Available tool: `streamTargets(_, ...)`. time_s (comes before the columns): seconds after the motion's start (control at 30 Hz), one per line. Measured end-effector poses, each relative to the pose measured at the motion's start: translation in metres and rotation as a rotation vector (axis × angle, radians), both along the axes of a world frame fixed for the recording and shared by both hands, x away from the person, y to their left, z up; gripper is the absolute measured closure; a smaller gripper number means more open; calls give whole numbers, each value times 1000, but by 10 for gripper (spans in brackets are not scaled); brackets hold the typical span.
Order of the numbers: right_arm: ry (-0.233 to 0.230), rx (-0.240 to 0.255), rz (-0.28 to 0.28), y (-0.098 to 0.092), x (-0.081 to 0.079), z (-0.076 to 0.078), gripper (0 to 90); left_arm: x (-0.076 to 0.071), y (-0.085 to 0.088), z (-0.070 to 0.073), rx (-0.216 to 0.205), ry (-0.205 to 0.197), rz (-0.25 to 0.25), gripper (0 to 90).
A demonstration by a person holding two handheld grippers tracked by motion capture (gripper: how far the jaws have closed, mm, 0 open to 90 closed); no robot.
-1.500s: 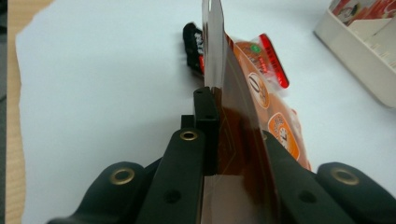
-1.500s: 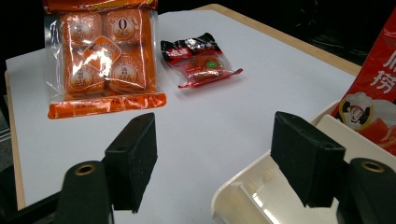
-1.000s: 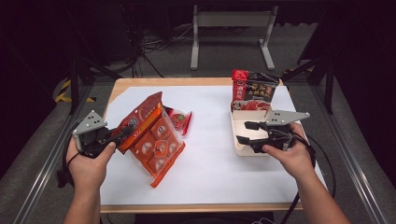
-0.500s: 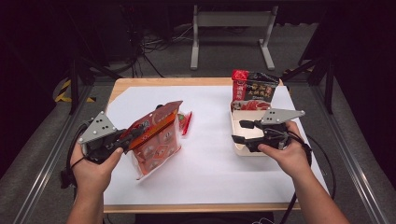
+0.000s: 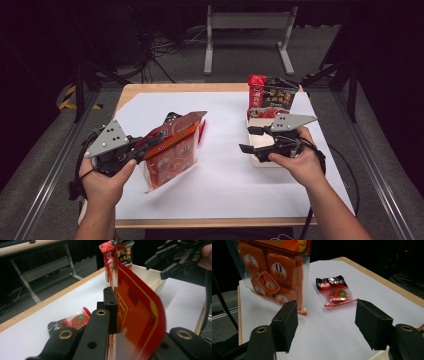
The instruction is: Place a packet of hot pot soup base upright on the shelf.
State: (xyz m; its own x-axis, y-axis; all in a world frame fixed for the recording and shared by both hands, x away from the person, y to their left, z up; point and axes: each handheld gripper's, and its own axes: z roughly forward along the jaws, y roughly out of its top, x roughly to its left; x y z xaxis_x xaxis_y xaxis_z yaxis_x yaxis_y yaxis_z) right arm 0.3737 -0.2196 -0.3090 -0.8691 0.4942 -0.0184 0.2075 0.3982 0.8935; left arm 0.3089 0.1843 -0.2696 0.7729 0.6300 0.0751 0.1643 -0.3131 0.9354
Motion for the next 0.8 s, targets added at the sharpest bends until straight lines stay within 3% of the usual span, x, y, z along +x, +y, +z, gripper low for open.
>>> streamTargets(0.17,-14,5,44,14,2,0,269,-1,-6,3,-11,-15,-37,900)
streamTargets(0.33,-17,11,102,32,5,-2,254,0,-11,5,-22,-34,-70,900)
streamTargets(0.8,-48,13,190,69,13,-11,202,0,-23,4,-40,-57,-154,900)
